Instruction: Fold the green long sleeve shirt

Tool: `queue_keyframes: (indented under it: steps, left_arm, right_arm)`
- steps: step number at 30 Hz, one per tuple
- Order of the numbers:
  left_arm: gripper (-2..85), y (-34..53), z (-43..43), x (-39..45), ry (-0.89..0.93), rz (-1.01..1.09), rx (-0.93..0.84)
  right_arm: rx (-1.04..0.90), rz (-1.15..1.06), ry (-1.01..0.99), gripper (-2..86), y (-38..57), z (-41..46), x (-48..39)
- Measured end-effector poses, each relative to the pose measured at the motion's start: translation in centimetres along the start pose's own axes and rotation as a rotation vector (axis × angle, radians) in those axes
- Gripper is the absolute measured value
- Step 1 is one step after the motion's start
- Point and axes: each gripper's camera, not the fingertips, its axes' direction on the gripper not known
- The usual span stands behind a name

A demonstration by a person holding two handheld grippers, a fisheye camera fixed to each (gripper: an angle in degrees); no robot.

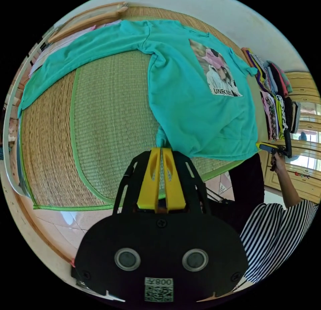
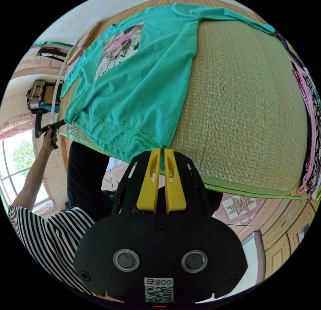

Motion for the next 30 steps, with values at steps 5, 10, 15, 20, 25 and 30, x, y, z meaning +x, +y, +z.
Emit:
queue_keyframes:
  steps: [5,10,15,20,25,30]
  left_arm:
    - [0.8,2.3,-1.0,0.3,0.214,-0.014,0.061]
    - [2.1,5.6,-2.5,0.3,0.296,-0.042,0.183]
    - [8.2,5.6,-0.6,1.5,0.165,-0.045,0.149]
    - [8.8,2.5,1.9,4.2,0.02,-0.006,0.067]
    - [4.6,1.2,3.6,6.1,-0.03,0.025,0.0]
    - [3.0,4.9,2.1,5.3,0.151,-0.004,0.038]
  right_arm:
    - [-0.029,-0.024,-0.009,0.8,0.4,0.5,0.5]
    - [0.007,-0.031,-0.026,0.4,1.9,-0.2,1.7]
    - [0.007,-0.011,-0.061,0.4,2.2,1.2,2.5]
    - [-0.016,0.005,-0.061,0.3,2.2,2.9,2.7]
    - [-0.019,0.018,-0.07,0.4,2.5,4.1,3.1]
    - [-0.018,-0.01,-0.067,0.4,2.9,4.3,3.1]
